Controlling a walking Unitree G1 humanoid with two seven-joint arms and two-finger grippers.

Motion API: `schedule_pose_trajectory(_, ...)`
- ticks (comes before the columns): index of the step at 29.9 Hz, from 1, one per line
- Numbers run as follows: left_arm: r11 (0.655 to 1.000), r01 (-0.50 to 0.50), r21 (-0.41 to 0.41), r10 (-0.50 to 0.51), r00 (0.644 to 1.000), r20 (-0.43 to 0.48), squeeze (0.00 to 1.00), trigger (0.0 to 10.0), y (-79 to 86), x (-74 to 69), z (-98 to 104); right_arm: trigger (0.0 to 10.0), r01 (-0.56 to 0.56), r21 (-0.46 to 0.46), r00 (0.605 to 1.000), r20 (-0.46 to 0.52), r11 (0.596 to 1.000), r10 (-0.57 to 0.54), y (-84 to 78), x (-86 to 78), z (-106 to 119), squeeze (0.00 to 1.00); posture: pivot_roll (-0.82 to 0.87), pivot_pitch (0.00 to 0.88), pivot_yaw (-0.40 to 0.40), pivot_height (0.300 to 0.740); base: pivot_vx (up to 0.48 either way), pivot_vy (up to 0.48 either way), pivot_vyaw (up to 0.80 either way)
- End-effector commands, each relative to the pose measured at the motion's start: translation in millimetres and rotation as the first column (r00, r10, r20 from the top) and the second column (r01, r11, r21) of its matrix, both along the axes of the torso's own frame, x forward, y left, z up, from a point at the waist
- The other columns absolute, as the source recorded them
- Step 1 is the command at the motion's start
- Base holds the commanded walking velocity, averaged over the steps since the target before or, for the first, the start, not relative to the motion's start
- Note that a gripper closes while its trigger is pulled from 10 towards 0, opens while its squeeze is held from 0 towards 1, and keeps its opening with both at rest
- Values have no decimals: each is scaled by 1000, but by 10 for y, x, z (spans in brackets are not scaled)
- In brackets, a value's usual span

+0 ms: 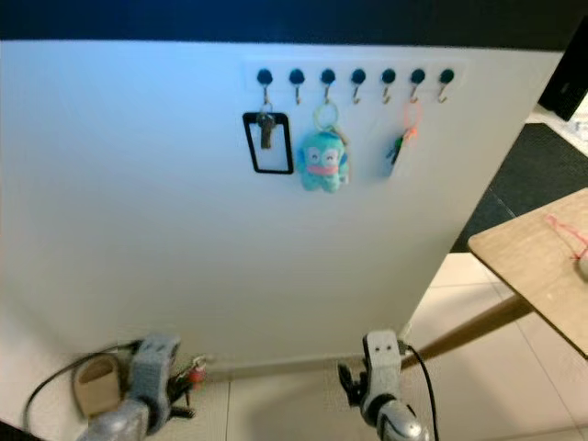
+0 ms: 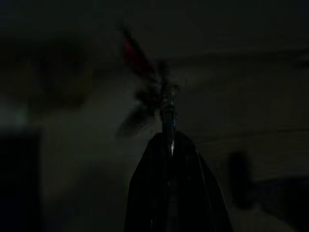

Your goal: Hang keys on a hook

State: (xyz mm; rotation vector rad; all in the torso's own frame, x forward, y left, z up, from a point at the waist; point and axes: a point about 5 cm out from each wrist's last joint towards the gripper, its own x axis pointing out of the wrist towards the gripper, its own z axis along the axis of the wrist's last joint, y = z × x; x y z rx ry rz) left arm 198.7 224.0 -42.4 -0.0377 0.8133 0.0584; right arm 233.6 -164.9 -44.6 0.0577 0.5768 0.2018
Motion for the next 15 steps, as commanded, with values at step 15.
schedule_pose_trajectory(15, 981, -191, 14, 189, 977, 101, 0, 10000, 2, -153, -182, 10000, -8, -89, 990, -138, 996, -4, -112, -274, -208, 0, 42, 88, -38, 740, 0, 0, 0)
